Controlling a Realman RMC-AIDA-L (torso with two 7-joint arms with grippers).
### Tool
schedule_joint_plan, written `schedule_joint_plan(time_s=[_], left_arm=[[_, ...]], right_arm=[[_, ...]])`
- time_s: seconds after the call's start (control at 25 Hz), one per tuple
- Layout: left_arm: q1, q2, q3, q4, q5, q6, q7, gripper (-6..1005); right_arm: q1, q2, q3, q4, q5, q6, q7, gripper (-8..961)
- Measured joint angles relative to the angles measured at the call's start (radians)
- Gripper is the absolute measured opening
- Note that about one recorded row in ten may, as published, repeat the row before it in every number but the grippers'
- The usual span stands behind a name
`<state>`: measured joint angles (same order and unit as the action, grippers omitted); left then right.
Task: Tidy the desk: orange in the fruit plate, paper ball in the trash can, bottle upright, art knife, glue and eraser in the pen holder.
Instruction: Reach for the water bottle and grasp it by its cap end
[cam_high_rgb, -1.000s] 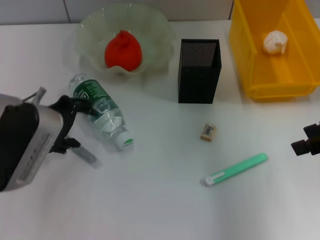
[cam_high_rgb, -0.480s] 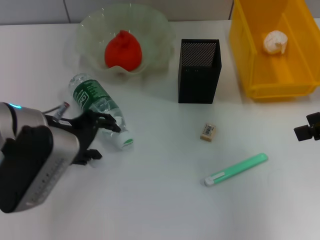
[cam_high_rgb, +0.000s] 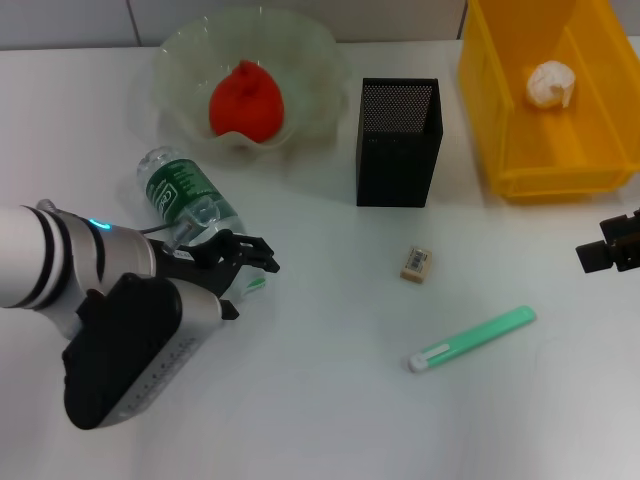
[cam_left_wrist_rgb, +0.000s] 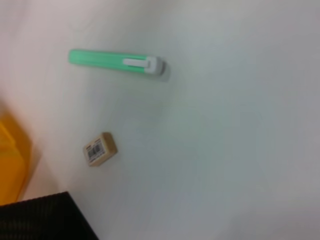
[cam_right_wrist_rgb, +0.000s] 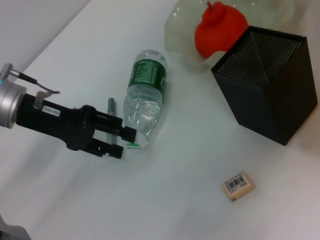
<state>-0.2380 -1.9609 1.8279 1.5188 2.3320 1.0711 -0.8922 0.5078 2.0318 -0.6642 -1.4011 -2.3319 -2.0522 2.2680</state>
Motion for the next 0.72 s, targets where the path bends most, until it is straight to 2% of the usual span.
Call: schedule_joint_plan(time_s=[0.72], left_arm=[[-0.046,-0.022,0.045,-0.092,0.056,-0.09,0.002,719]], right_arm=[[0.009,0.001,-0.006,0.021,0.029,0.005,-0.015,760]])
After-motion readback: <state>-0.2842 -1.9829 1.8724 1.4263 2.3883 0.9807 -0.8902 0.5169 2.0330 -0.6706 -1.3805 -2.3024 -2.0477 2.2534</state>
